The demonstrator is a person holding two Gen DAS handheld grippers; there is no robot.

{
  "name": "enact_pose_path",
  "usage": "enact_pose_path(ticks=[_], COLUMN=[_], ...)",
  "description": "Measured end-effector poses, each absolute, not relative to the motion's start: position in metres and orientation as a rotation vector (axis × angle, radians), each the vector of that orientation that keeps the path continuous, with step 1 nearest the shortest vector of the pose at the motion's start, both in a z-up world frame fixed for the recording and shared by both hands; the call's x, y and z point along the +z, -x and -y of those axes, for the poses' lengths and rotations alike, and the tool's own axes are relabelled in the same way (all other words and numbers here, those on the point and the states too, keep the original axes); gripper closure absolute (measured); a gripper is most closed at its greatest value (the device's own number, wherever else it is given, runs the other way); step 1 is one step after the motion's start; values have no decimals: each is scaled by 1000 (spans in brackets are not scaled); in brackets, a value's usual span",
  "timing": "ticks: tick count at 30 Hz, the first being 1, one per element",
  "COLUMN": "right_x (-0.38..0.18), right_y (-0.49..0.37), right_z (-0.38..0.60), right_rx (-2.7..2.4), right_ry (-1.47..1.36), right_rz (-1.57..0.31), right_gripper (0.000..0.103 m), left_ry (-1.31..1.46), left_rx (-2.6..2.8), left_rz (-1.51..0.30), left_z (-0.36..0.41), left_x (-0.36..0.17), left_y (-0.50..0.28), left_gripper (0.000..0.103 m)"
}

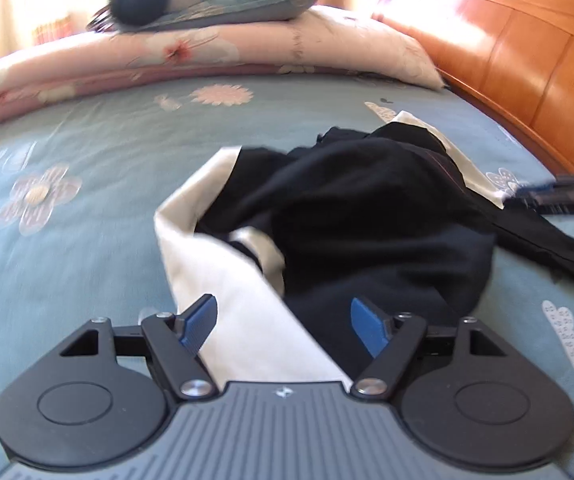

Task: Fold clothes

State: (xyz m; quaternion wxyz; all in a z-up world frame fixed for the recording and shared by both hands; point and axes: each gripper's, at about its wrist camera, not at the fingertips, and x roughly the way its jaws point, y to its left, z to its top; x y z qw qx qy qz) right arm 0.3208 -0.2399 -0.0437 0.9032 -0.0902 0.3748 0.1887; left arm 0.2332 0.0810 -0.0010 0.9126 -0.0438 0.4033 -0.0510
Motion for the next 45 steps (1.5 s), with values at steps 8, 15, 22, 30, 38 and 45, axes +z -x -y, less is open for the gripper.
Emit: enact_pose_path(ticks=[8,15,22,30,38,45], right_x=[-39,-58,-70,-75,-79,-80], right_y=[-211,-169,-148,-145,-144,-147], right_z=[197,197,199,205,208,210], right_rx=[532,565,560,550,545,531], right_ry=[144,-92,-144,-139,-121,-103], right_rz=[-725,-775,-800,-807,-806,-800], right_gripper=[47,45,45,41,41,40], left_ry=[330,690,748,892,856,750], left_rx=[59,-49,-71,4,45,82], left_rz=[-849,-864,-892,-788,-725,-681], left_z=[-82,-93,-65,-93,-96,-123], left_x=[-31,-63,-90,-94,-80,-49], left_y=[-186,-179,-184,-174,-169,-147], left_gripper=[44,44,66,74,85,92])
